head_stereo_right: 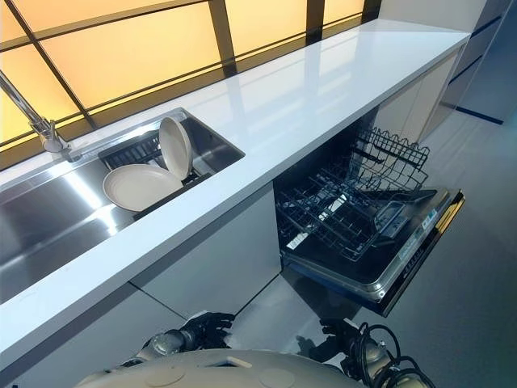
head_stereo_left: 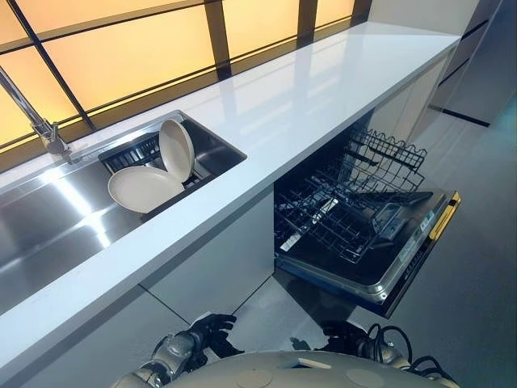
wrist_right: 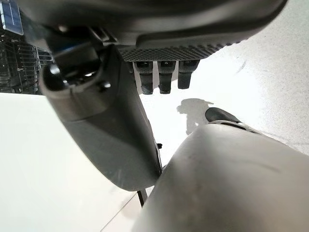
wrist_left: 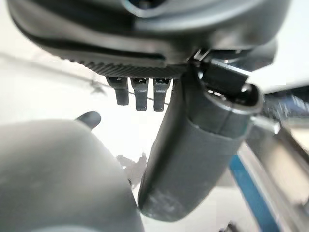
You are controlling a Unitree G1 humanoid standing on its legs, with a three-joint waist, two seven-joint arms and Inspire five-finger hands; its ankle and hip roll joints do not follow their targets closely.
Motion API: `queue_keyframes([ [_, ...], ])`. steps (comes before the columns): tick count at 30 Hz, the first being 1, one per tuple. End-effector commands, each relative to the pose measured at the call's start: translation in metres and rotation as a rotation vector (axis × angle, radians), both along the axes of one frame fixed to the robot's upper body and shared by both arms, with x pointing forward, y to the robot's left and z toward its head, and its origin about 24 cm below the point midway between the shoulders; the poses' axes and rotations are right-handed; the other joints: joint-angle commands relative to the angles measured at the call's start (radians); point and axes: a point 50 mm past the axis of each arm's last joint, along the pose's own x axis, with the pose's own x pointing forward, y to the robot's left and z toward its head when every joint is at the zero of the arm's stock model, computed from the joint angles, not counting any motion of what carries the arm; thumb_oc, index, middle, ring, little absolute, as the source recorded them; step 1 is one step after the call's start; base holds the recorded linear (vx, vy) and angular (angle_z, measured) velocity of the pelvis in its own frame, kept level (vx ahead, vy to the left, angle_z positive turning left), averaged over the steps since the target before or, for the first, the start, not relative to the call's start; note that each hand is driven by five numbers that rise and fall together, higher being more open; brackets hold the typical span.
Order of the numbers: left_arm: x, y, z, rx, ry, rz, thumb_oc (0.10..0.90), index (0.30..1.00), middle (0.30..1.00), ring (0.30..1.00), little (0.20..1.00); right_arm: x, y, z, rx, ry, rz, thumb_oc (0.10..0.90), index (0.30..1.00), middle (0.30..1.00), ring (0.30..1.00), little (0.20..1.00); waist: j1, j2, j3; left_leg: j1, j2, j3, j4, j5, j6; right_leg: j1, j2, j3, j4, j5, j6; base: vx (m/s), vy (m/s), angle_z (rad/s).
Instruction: Pick up plates and place into dishwasher.
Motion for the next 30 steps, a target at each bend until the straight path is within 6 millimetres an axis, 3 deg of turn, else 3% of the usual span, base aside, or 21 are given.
queue_keyframes([
  [1, 0.063, -0.018, 0.029, 0.049, -0.232, -0.307, 0.8, 0.9, 0.9, 0.9, 0.9, 0.021, 0.007, 0.003, 0.005, -0.013, 0.1, 0.8, 0.9, 0.9, 0.9, 0.9, 0.0, -0.041, 0.018, 0.068, -0.087, 0.102, 0.006, -0.101, 0.076, -0.071, 0.021, 0.075, 0.013, 0.069, 0.031, 0.0, 0.0, 0.0],
  [4, 0.098, -0.043, 0.061, 0.017, -0.36, -0.472, 0.8, 0.9, 0.9, 0.9, 0.9, 0.027, 0.006, 0.005, -0.001, -0.023, 0.114, 0.8, 0.9, 0.9, 0.9, 0.9, -0.01, -0.033, 0.026, 0.065, -0.086, 0.101, 0.006, -0.101, 0.078, -0.078, 0.023, 0.082, 0.017, 0.07, 0.034, -0.05, 0.018, -0.02],
  [5, 0.12, -0.058, 0.09, -0.055, -0.445, -0.519, 0.8, 0.9, 0.9, 0.9, 0.9, 0.028, 0.006, 0.006, -0.005, -0.029, 0.113, 0.8, 0.9, 0.9, 0.9, 0.9, -0.011, -0.03, 0.029, 0.063, -0.088, 0.097, 0.006, -0.101, 0.08, -0.08, 0.022, 0.084, 0.015, 0.072, 0.036, -0.05, 0.012, -0.02],
  [8, 0.147, -0.082, 0.159, -0.296, -0.581, -0.558, 0.8, 0.9, 0.9, 0.9, 0.9, 0.027, 0.004, 0.006, -0.008, -0.036, 0.093, 0.8, 0.9, 0.9, 0.9, 0.9, -0.006, -0.027, 0.032, 0.057, -0.091, 0.087, 0.006, -0.1, 0.083, -0.082, 0.02, 0.083, 0.012, 0.076, 0.039, -0.04, 0.004, 0.04],
  [10, 0.15, -0.09, 0.187, -0.441, -0.637, -0.551, 0.8, 0.9, 0.9, 0.9, 0.9, 0.026, 0.004, 0.006, -0.007, -0.039, 0.08, 0.8, 0.9, 0.9, 0.9, 0.9, -0.002, -0.027, 0.033, 0.055, -0.093, 0.083, 0.006, -0.1, 0.084, -0.082, 0.019, 0.081, 0.009, 0.079, 0.041, -0.02, -0.009, 0.06],
  [11, 0.151, -0.098, 0.218, -0.585, -0.682, -0.542, 0.8, 0.9, 0.9, 0.9, 0.9, 0.024, 0.003, 0.006, -0.005, -0.04, 0.063, 0.8, 0.9, 0.9, 0.9, 0.9, 0.005, -0.028, 0.033, 0.053, -0.093, 0.078, 0.006, -0.1, 0.085, -0.08, 0.018, 0.076, 0.006, 0.081, 0.041, -0.01, -0.021, 0.09],
  [14, 0.144, -0.102, 0.264, -0.892, -0.745, -0.532, 0.8, 0.9, 0.9, 0.9, 0.9, 0.017, 0.005, 0.004, 0.0, -0.037, 0.04, 0.8, 0.9, 0.9, 0.9, 0.9, 0.015, -0.032, 0.032, 0.054, -0.092, 0.07, 0.006, -0.103, 0.084, -0.074, 0.015, 0.069, 0.003, 0.083, 0.042, 0.0, -0.029, 0.08],
  [18, 0.13, -0.102, 0.316, -1.401, -0.727, -0.467, 0.8, 0.9, 0.9, 0.9, 0.9, 0.01, 0.009, 0.001, 0.006, -0.03, 0.023, 0.8, 0.9, 0.9, 0.9, 0.9, 0.026, -0.038, 0.025, 0.055, -0.09, 0.061, 0.006, -0.108, 0.081, -0.07, 0.013, 0.065, 0.003, 0.081, 0.036, 0.01, -0.017, 0.05],
  [22, 0.124, -0.086, 0.348, -1.696, -0.812, -0.361, 0.8, 0.9, 0.9, 0.9, 0.9, 0.006, 0.017, -0.001, 0.011, -0.028, 0.022, 0.8, 0.9, 0.9, 0.9, 0.9, 0.033, -0.044, 0.023, 0.054, -0.089, 0.054, 0.006, -0.11, 0.08, -0.067, 0.011, 0.065, 0.003, 0.079, 0.028, 0.0, 0.0, 0.0],
  [25, 0.125, -0.06, 0.365, -1.648, -1.07, -0.258, 0.8, 0.9, 0.9, 0.9, 0.9, 0.0, 0.019, -0.003, 0.011, -0.023, 0.021, 0.8, 0.9, 0.9, 0.9, 0.9, 0.041, -0.047, 0.02, 0.053, -0.092, 0.046, 0.006, -0.11, 0.081, -0.063, 0.009, 0.06, 0.003, 0.073, 0.023, 0.0, 0.0, 0.0],
  [28, 0.125, -0.023, 0.38, -1.326, -1.437, -0.131, 0.8, 0.9, 0.9, 0.9, 0.9, -0.009, 0.018, -0.004, 0.009, -0.017, 0.009, 0.8, 0.9, 0.9, 0.9, 0.9, 0.056, -0.049, 0.016, 0.053, -0.095, 0.032, 0.006, -0.109, 0.08, -0.059, 0.007, 0.051, 0.003, 0.065, 0.023, 0.0, 0.0, 0.0],
  [29, 0.125, -0.002, 0.387, -1.061, -1.64, -0.056, 0.8, 0.9, 0.9, 0.9, 0.9, -0.013, 0.016, -0.005, 0.007, -0.014, -0.002, 0.8, 0.9, 0.9, 0.9, 0.9, 0.066, -0.049, 0.012, 0.051, -0.097, 0.024, 0.006, -0.108, 0.079, -0.055, 0.006, 0.044, 0.003, 0.059, 0.022, 0.02, 0.026, 0.03],
  [30, 0.126, 0.012, 0.39, -0.889, -1.732, -0.013, 0.8, 0.9, 0.9, 0.9, 0.9, -0.016, 0.014, -0.005, 0.006, -0.011, -0.005, 0.8, 0.9, 0.9, 0.9, 0.9, 0.072, -0.05, 0.008, 0.051, -0.099, 0.018, 0.006, -0.109, 0.079, -0.053, 0.005, 0.039, 0.003, 0.056, 0.022, 0.03, 0.027, 0.06],
])
